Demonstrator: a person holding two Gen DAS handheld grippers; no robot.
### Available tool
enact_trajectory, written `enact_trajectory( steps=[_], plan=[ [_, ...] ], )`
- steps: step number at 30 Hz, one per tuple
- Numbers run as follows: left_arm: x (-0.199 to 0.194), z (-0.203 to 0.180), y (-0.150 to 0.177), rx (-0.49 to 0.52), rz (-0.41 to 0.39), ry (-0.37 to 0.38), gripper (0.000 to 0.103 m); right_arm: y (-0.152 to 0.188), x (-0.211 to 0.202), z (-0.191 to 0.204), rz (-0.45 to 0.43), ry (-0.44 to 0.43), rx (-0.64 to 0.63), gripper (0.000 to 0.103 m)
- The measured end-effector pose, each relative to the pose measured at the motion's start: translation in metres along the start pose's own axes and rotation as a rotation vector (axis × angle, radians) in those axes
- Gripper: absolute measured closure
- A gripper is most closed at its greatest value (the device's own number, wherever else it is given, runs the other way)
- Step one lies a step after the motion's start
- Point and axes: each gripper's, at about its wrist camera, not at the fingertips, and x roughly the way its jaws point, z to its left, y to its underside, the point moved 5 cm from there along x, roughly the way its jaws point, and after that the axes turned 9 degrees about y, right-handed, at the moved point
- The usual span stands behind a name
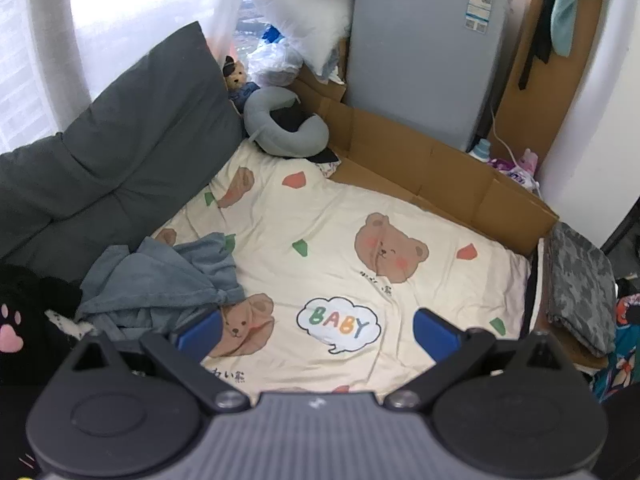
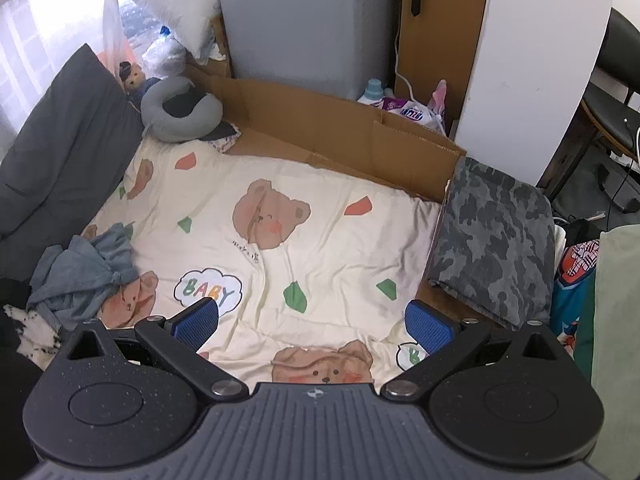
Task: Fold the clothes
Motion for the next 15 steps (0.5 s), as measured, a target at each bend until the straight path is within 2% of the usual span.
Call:
enact_trajectory(
  steps=[15],
  plan=[
    [0.016, -0.012, 0.008, 0.007, 0.065, 0.036, 0.001, 0.013, 0.015, 0.009, 0.047, -0.008, -0.027, 0.001]
  ],
)
